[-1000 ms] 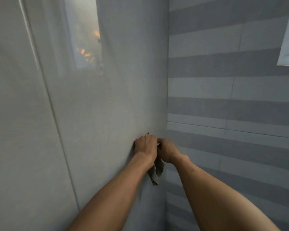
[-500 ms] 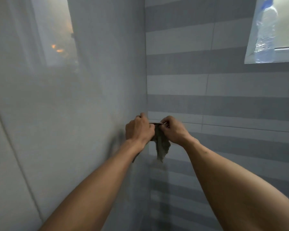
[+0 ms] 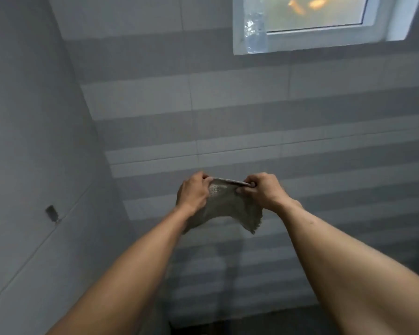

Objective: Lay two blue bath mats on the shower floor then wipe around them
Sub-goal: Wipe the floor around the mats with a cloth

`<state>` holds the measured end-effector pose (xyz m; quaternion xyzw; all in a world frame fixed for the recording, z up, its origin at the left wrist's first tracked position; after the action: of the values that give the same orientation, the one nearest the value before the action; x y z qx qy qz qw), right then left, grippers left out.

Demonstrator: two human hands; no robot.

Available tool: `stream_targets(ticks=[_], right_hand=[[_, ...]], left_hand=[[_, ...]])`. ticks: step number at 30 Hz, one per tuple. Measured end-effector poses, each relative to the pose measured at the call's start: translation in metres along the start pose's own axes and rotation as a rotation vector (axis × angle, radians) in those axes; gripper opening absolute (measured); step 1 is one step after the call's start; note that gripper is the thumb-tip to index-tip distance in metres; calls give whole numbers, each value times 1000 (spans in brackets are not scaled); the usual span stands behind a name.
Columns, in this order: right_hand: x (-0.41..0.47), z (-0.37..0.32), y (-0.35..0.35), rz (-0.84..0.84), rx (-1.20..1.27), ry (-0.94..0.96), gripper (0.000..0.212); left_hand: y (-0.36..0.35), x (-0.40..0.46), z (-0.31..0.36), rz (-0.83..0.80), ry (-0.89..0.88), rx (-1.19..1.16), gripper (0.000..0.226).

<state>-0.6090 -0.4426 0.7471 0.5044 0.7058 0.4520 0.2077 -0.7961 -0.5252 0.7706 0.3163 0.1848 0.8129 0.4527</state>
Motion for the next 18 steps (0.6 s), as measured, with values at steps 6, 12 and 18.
stream_targets(ticks=[6,12,18], right_hand=[[-13,160,6,8,-14,-276,13],[-47,318,-26,-48,-93,-509,11],[-96,416,-64,-74,-108,-663,14]], left_hand=[[-162,5,26,-430,-66,-149,18],[-327,-6,15,-698,-147,-2,14],[-457,-43,-14,-873,-267,209,20]])
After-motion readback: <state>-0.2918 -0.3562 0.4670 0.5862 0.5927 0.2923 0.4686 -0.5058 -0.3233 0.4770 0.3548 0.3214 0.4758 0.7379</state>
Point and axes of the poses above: each hand's wrist, its own x-axis towards the middle knuckle, its own y-axis out of the back of the hand, z = x × y, the point moved 10 cm from there along x, towards the middle knuckle, and after that the axes turned 12 degrees about -x, right-handed, at the moved point
